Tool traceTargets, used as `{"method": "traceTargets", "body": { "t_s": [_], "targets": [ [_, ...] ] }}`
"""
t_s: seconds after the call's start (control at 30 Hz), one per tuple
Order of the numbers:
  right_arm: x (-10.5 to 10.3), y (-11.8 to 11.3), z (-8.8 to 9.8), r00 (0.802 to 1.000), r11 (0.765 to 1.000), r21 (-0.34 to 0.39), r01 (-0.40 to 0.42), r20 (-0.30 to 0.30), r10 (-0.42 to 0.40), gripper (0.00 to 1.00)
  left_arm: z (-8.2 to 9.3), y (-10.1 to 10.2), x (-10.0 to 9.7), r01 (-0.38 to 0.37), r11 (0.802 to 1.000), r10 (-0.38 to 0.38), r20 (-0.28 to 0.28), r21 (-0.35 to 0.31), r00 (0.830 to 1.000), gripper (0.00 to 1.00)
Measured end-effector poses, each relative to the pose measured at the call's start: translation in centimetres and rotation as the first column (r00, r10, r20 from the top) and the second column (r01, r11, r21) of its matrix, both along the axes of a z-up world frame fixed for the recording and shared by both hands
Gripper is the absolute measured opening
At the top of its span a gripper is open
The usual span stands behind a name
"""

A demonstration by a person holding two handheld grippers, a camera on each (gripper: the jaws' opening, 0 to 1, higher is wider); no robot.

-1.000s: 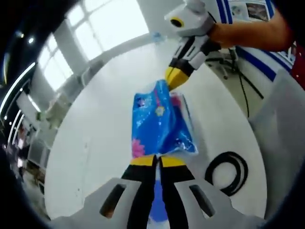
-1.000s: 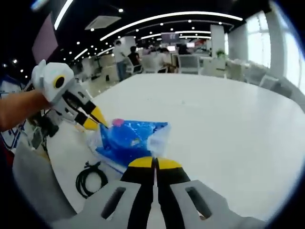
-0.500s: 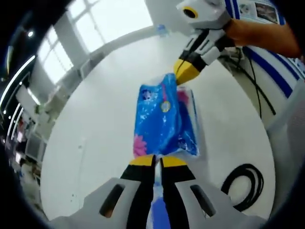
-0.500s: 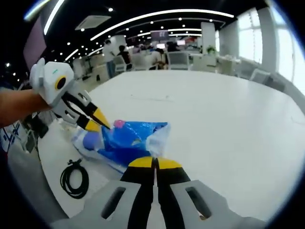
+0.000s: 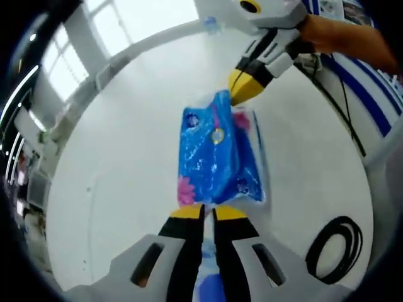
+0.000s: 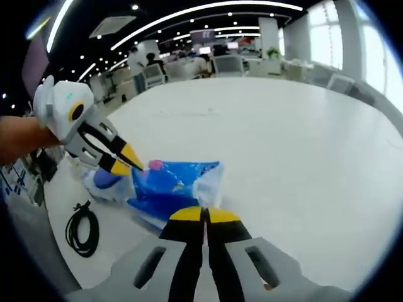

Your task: Arrange the tabletop items into an orderly group along one side of the table until the central work area is clear of visible clutter.

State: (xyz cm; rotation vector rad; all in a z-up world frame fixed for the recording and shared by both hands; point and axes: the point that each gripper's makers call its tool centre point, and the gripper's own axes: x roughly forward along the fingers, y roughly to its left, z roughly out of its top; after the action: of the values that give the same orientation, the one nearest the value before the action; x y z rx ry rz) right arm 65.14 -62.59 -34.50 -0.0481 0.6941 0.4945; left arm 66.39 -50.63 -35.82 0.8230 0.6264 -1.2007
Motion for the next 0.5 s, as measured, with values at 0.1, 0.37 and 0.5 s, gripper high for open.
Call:
{"method": "traceTargets", "body": {
  "t_s": [0.1, 0.37, 0.5],
  "targets": [
    [0.2, -0.2, -0.7, 1.000, 1.000, 0.004, 0.006, -0.013, -0.006, 0.01, -0.5, -0.2, 0.2, 0.002, 1.000, -0.002, -0.005, 0.011, 1.000, 0.03],
    [0.7, 0.1, -1.8, 1.000, 1.000, -0.001, 0.001, -0.031, -0.001, 0.01, -1.4, 0.2, 0.5, -0.007, 0.999, 0.007, -0.007, 0.046, 1.000, 0.04],
    [0.7, 0.1, -2.1, 0.999, 1.000, 0.000, 0.005, -0.038, -0.005, 0.02, -1.4, 0.4, 0.6, -0.019, 0.999, 0.019, -0.011, 0.048, 1.000, 0.04]
  ]
}}
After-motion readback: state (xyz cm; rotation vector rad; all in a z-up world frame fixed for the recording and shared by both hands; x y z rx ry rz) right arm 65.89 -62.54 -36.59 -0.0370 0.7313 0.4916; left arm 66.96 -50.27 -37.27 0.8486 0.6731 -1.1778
